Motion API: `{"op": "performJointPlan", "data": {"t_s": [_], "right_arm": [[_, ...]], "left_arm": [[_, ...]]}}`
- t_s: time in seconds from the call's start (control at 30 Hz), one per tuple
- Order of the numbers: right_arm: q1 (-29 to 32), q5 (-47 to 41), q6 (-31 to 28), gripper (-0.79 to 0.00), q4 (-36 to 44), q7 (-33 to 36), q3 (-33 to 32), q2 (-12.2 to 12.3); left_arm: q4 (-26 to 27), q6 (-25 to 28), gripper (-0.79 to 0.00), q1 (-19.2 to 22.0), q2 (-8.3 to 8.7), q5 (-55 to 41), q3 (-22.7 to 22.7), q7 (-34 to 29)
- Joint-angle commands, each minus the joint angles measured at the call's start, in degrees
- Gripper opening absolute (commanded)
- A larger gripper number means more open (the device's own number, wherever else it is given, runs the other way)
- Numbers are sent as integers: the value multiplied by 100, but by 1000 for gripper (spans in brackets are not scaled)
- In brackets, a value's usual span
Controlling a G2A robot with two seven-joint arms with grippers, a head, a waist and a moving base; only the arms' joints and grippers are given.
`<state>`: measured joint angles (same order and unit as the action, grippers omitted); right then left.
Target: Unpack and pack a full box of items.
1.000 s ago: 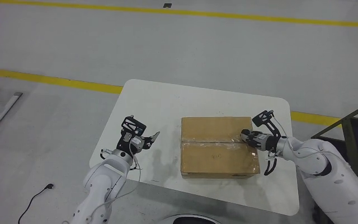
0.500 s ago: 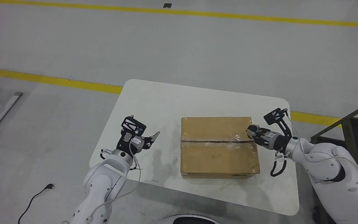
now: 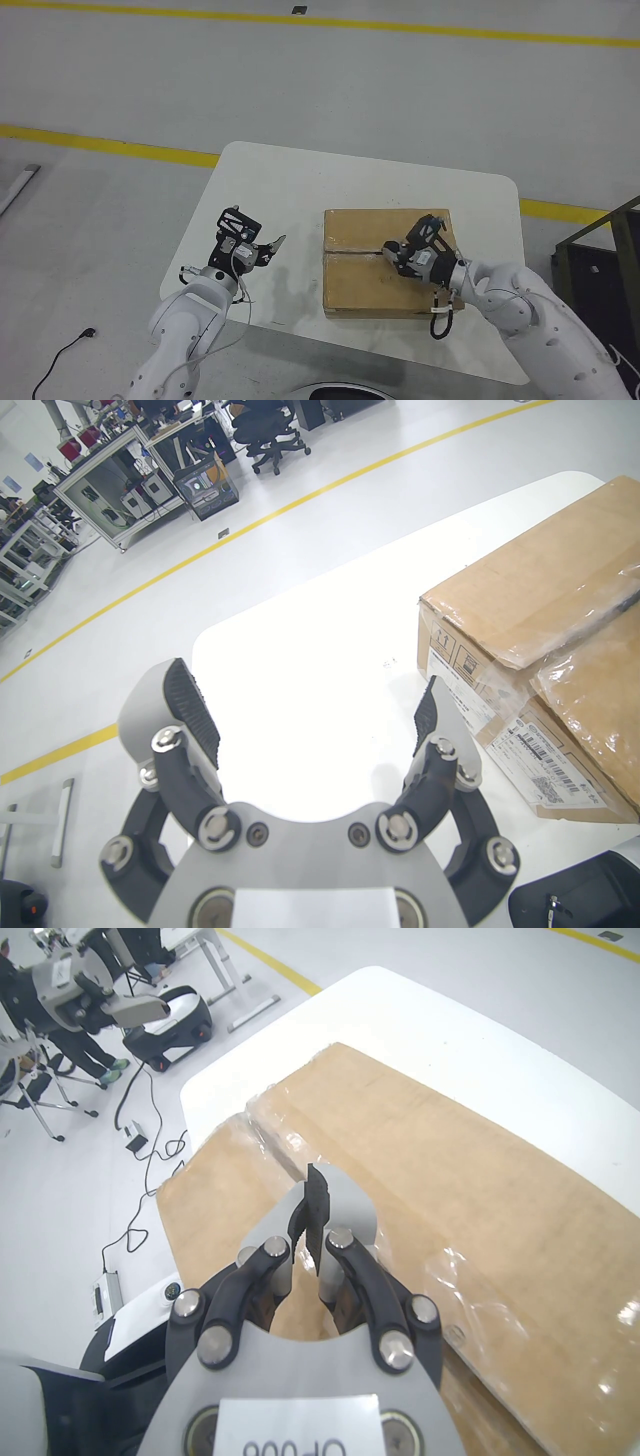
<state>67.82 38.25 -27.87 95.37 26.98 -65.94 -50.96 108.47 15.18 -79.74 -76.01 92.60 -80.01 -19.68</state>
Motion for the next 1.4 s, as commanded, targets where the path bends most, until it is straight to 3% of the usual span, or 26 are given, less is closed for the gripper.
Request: {"op": "performJointPlan", "data": {"t_s": [0.0, 0.23, 0.4, 0.63, 0.83, 1.13, 1.23, 1.37], "right_arm": [[-71, 166, -20, -785, -179, -107, 121, -35], [-156, 277, -94, -785, -357, -495, 224, -110], [21, 236, -3, -785, -176, -835, -111, -84], [296, 540, 79, -785, -169, -490, -291, -40], [304, 692, 84, -785, -199, -718, -306, -70], [534, 535, 14, -785, 599, -1208, -827, -43], [434, 389, -94, -785, 672, -1166, -618, -90], [33, 542, -248, -785, 426, -930, 166, -236]], "left_arm": [[0, 0, 0, 0, 0, 0, 0, 0], [0, 0, 0, 0, 0, 0, 0, 0], [0, 0, 0, 0, 0, 0, 0, 0], [0, 0, 0, 0, 0, 0, 0, 0], [0, 0, 0, 0, 0, 0, 0, 0], [0, 0, 0, 0, 0, 0, 0, 0], [0, 0, 0, 0, 0, 0, 0, 0], [0, 0, 0, 0, 0, 0, 0, 0]]}}
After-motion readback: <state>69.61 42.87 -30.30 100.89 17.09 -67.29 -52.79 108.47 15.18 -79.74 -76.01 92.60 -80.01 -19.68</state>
